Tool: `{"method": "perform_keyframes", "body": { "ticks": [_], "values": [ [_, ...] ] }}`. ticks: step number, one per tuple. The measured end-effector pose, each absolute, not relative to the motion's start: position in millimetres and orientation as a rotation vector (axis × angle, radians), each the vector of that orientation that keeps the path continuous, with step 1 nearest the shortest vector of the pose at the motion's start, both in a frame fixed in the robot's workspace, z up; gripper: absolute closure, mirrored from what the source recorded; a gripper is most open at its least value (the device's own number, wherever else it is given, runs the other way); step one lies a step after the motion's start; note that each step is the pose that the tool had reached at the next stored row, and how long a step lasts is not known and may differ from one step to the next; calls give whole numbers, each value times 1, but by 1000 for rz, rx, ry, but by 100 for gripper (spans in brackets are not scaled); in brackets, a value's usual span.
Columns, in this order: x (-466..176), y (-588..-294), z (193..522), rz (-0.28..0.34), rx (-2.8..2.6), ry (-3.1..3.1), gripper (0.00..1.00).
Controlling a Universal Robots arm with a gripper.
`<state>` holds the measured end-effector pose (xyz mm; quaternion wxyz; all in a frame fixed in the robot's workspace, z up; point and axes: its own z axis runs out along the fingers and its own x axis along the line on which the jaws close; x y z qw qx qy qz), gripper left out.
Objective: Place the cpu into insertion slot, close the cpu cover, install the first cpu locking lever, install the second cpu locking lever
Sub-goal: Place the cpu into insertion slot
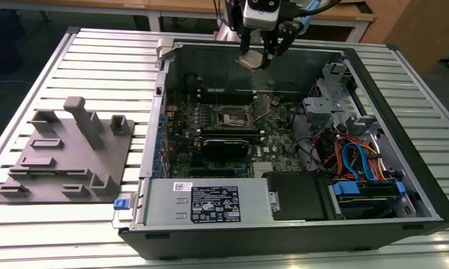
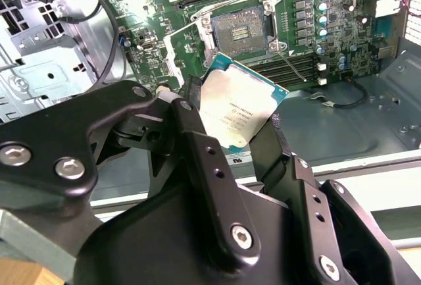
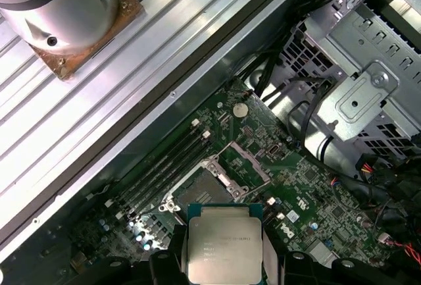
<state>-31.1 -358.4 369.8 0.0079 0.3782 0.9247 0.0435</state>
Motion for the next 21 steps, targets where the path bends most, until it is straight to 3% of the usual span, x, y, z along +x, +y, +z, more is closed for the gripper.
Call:
{"method": "perform_keyframes", "body": {
  "ticks": [21],
  "values": [
    [-31,-358,370,134,1311,2830,46]
  ]
}}
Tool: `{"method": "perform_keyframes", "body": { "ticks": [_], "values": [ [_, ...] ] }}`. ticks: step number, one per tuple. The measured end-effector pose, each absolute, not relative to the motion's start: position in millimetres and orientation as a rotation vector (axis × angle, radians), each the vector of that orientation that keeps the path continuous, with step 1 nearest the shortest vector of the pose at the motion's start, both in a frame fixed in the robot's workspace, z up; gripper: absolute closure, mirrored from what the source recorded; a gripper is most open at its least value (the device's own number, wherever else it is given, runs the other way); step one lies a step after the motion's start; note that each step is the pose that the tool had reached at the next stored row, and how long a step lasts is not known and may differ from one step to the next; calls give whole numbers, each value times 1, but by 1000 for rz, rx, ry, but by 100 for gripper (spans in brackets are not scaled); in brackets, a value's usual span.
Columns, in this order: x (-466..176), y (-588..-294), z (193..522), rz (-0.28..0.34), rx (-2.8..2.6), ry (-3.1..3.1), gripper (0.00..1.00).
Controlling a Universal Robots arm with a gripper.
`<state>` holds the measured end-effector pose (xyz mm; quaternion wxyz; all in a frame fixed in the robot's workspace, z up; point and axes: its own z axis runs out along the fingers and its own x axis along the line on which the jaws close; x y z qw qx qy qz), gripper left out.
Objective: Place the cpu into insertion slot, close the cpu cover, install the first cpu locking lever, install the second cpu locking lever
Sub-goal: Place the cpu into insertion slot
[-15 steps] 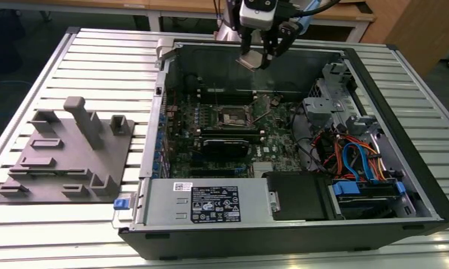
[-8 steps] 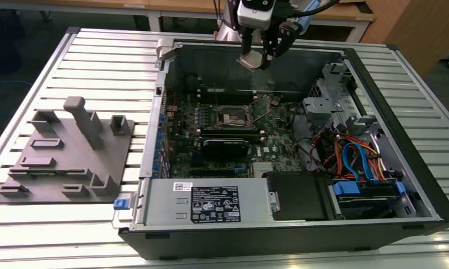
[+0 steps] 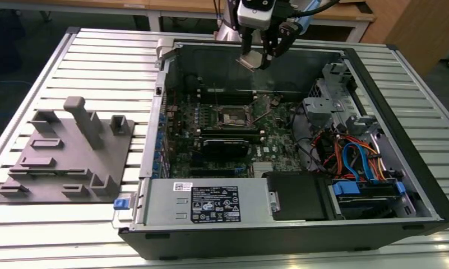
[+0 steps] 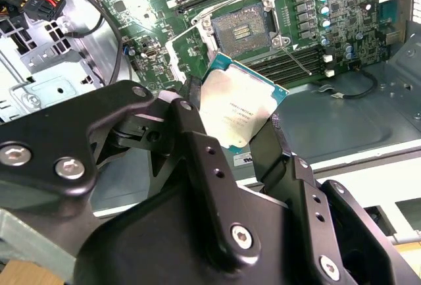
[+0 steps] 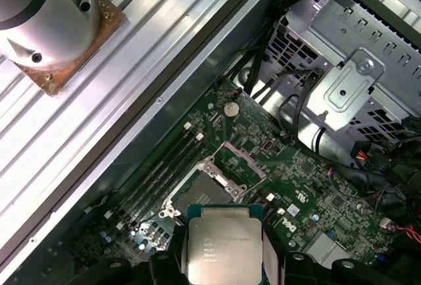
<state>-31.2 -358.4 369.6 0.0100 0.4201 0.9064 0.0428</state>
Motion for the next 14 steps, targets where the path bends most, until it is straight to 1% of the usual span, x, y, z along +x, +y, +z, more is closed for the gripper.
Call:
{"method": "perform_keyframes", "body": {
  "ticks": [14],
  "values": [
    [-31,-358,369,131,1427,2769,46]
  ]
}}
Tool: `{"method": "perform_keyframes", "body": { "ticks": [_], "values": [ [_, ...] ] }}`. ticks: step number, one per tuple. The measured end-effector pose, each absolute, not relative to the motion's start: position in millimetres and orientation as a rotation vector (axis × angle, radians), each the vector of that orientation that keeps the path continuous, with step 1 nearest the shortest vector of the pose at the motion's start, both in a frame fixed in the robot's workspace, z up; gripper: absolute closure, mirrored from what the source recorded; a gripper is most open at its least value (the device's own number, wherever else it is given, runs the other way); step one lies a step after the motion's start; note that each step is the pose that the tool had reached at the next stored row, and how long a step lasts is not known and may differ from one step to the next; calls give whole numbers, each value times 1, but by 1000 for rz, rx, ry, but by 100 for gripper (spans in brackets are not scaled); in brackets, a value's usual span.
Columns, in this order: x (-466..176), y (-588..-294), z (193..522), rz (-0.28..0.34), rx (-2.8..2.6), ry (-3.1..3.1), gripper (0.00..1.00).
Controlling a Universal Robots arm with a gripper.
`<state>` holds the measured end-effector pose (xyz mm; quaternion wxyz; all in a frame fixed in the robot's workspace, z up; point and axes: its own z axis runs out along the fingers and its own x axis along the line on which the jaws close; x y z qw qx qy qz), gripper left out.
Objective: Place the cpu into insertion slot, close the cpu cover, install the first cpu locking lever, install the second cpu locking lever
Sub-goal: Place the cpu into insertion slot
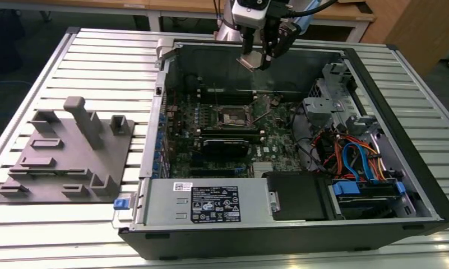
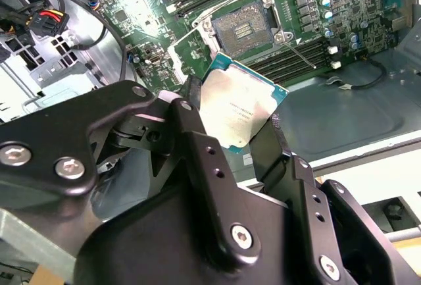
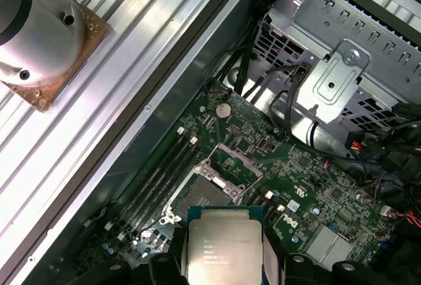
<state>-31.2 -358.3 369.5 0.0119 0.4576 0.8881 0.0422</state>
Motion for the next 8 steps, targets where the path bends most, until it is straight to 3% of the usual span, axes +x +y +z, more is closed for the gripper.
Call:
{"method": "perform_keyframes", "body": {
  "ticks": [8],
  "values": [
    [-31,-358,370,131,1429,2768,46]
  ]
}}
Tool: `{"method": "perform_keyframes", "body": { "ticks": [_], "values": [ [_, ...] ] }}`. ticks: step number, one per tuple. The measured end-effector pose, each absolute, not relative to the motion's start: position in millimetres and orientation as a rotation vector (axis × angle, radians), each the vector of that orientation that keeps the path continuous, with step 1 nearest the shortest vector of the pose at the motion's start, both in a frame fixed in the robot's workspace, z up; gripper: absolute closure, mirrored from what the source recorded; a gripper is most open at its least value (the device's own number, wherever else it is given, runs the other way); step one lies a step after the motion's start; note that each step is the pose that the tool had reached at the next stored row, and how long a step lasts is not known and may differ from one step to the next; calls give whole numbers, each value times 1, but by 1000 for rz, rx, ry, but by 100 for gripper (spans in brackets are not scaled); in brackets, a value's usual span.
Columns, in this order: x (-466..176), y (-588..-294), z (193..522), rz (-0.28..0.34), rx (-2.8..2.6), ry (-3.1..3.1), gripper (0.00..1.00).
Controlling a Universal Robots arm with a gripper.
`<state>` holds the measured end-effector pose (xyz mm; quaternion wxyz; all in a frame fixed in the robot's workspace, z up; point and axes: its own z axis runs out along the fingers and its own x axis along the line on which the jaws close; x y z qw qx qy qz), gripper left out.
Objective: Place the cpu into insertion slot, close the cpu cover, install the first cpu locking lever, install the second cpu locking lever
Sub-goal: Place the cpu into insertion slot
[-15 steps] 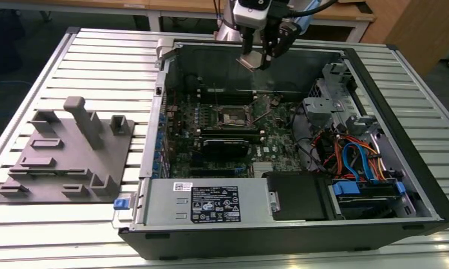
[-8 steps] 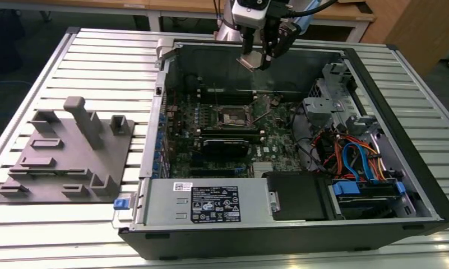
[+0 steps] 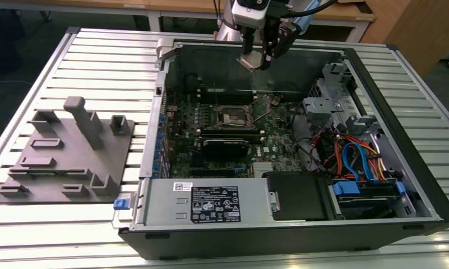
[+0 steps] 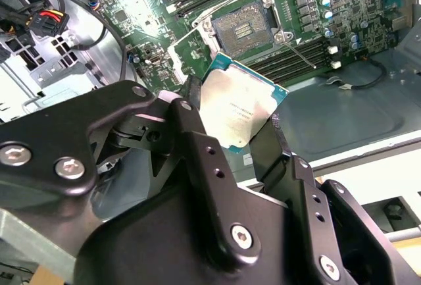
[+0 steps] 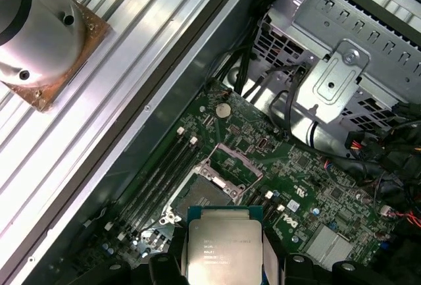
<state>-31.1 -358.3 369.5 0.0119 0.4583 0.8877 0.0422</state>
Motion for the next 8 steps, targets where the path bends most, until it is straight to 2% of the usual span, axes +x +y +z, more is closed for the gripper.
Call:
{"method": "perform_keyframes", "body": {
  "ticks": [8],
  "values": [
    [-31,-358,370,130,1488,2734,46]
  ]
}}
